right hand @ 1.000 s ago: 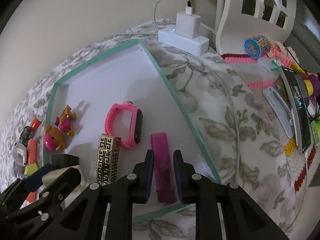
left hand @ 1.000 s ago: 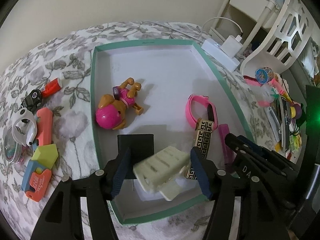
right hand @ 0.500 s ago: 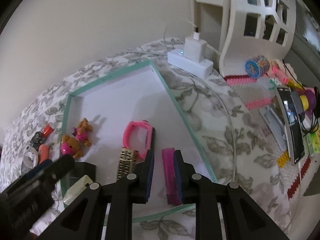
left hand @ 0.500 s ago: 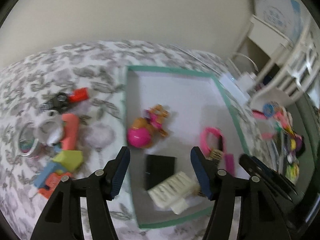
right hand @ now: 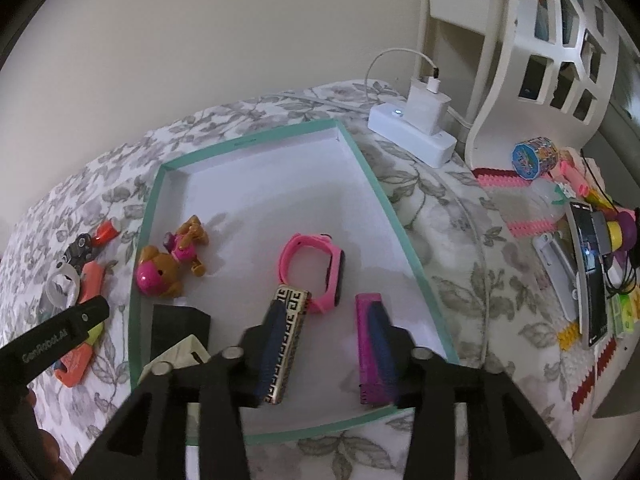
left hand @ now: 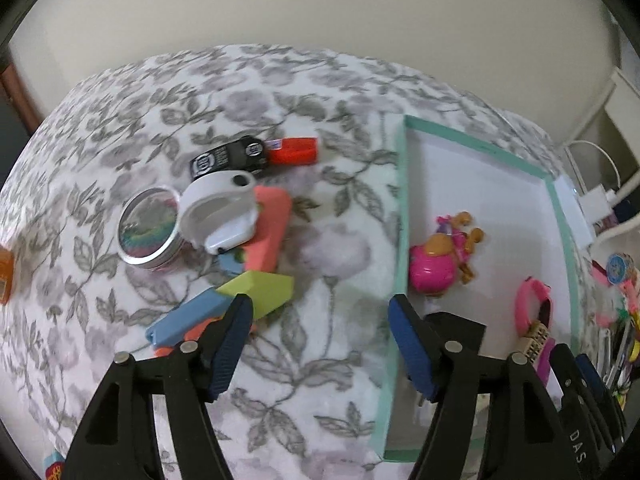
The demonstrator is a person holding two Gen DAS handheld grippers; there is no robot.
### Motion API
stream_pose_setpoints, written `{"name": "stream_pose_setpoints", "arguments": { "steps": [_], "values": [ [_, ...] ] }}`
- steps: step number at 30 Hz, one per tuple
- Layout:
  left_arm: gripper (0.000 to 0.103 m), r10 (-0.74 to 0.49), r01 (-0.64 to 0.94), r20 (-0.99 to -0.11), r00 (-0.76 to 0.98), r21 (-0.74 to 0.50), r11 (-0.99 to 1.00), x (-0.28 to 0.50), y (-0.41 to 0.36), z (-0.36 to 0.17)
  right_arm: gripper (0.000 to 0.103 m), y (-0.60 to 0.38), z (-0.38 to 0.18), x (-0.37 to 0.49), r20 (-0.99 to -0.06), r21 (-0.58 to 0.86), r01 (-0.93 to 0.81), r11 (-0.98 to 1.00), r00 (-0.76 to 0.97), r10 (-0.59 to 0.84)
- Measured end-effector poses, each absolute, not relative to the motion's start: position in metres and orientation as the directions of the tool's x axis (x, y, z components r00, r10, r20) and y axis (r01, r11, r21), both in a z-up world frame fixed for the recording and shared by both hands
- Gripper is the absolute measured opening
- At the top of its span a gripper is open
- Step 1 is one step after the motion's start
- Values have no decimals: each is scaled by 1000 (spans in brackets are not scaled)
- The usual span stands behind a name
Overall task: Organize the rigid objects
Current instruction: 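Move both tools back over the remaining objects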
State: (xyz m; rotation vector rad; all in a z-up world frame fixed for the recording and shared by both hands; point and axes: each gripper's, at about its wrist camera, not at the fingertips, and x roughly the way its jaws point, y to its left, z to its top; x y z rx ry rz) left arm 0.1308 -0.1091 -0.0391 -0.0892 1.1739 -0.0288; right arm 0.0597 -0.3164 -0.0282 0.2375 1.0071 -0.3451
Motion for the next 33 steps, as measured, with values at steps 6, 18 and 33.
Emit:
{"name": "stream_pose_setpoints", "arguments": {
  "steps": [6, 18, 33],
  "values": [
    [72, -51, -66, -924, 379, -82, 994, 131, -99, -42, 64, -310, -29, 63, -852, 33, 366, 930, 496, -165],
    [90, -72, -90, -908, 413, -119, 989, 134, -86, -27, 90, -305, -24, 66, -846, 91, 354, 931, 521, -116],
    [103, -44, -59, -874, 485, -83, 995, 159, -81, 24, 103, -299, 36, 88, -790, 120, 375, 919, 597, -140]
  ]
}}
